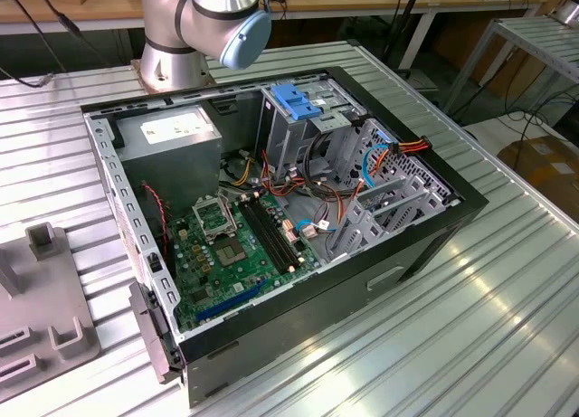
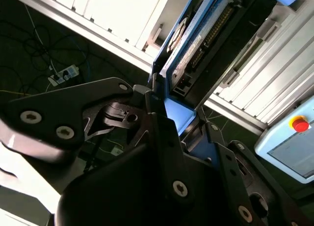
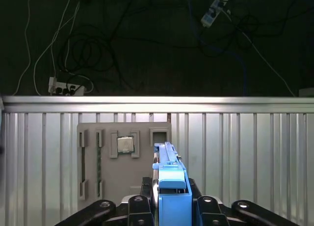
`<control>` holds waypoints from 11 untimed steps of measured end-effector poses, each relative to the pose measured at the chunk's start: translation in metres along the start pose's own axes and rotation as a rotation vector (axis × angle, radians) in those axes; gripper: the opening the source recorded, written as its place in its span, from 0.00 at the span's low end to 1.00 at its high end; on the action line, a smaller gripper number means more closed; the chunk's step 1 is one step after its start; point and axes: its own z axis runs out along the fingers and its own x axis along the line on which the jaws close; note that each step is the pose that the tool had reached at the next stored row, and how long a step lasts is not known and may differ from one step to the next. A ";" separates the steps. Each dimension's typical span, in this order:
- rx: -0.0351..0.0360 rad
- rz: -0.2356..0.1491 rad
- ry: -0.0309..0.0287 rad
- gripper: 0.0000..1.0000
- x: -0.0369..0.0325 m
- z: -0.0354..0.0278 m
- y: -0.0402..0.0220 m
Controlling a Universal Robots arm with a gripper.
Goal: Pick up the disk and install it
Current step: 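Pick up the disk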
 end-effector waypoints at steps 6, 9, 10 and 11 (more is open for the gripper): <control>0.0001 0.000 0.0000 0.37 -0.0002 -0.0119 0.0001; -0.0001 0.000 0.0000 0.37 -0.0004 -0.0180 0.0002; 0.0000 0.000 0.0000 0.37 -0.0004 -0.0198 0.0002; 0.0000 0.000 0.0000 0.37 -0.0005 -0.0220 0.0003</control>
